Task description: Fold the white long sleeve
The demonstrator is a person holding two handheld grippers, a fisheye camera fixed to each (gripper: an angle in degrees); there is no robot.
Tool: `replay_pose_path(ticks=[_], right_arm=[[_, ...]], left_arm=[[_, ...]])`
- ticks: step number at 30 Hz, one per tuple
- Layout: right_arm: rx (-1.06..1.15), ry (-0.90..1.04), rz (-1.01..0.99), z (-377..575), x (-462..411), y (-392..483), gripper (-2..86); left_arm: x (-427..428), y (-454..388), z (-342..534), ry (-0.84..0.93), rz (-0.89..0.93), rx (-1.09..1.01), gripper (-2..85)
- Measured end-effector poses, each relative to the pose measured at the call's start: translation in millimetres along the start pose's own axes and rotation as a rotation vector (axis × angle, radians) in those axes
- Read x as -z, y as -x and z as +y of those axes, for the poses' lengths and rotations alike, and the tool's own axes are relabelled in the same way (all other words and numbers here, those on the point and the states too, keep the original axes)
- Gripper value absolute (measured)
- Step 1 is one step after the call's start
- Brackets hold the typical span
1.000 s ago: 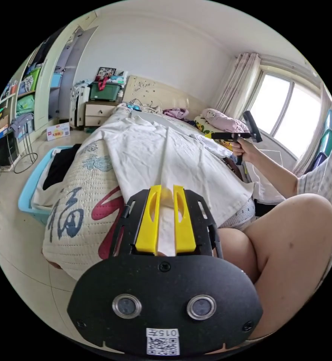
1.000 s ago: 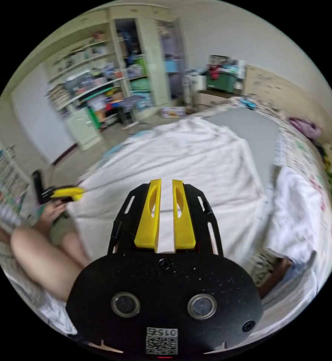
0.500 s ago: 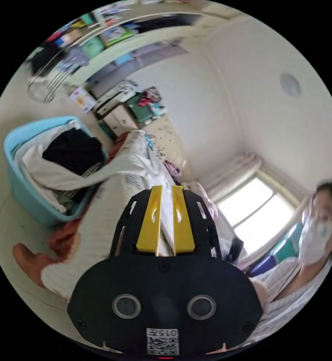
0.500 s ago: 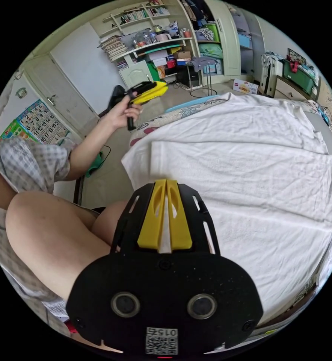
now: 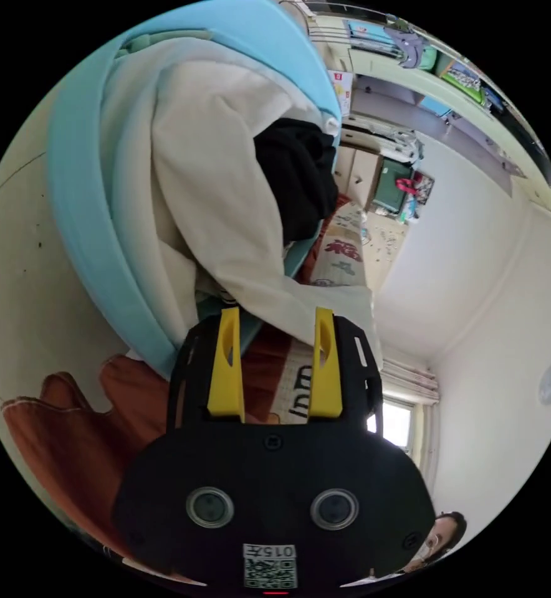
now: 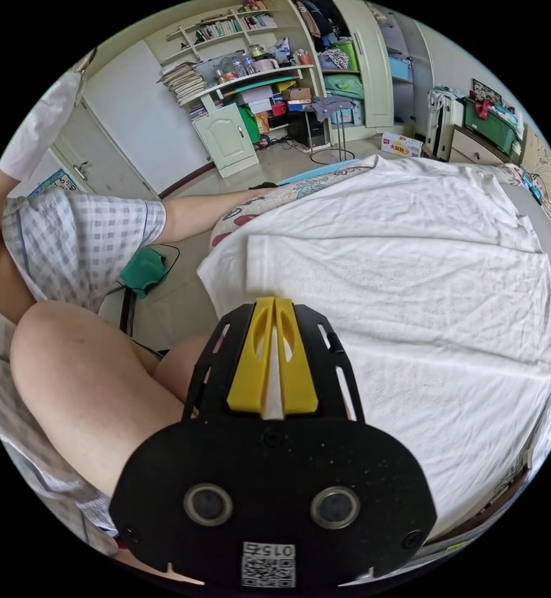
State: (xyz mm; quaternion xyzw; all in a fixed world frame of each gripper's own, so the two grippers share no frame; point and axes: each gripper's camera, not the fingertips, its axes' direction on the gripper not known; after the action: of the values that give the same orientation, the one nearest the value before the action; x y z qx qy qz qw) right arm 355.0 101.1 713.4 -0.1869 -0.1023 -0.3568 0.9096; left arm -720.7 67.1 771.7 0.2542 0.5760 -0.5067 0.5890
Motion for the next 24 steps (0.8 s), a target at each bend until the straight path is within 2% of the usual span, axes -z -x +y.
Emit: replay_pose_path(ticks=[5, 9, 14, 17, 19, 20, 22, 23, 24], right_arm=[[0.014, 0.005, 0.025, -1, 0, 8, -1.0], [0.01, 0.002, 0.031, -1, 0, 12, -1.0], [-0.004, -0.005, 0.059, -1, 2, 21, -1.0], [-0.001, 0.002, 0.114, -4, 2, 32, -1.0], [-0.018, -0.012, 0.151, -3, 2, 39, -1.0], [-0.026, -0.018, 0.156, -2, 2, 40, -1.0], [-0.071, -0.038, 0.159, 1, 7, 42, -1.0], [-0.085, -0.046, 0.156, 2, 10, 42, -1.0], [-0.109, -0.075, 0.142, 6, 18, 43, -1.0]], left_arm=[[-5, -3, -17, -0.048, -0.051, -0.006, 12.0], [-5, 0, -13, -0.118, -0.098, 0.011, 2.9], [4, -41, 16, -0.252, -0.158, -0.151, 0.0], [11, -116, 53, -0.375, -0.231, -0.375, -0.3], [4, -203, 114, -0.46, -0.265, -0.67, -0.4], [-2, -226, 134, -0.467, -0.267, -0.76, -0.4], [-42, -308, 240, -0.433, -0.249, -1.158, -0.2], [-55, -323, 271, -0.41, -0.242, -1.257, -0.1], [-86, -343, 334, -0.327, -0.229, -1.445, 0.0]])
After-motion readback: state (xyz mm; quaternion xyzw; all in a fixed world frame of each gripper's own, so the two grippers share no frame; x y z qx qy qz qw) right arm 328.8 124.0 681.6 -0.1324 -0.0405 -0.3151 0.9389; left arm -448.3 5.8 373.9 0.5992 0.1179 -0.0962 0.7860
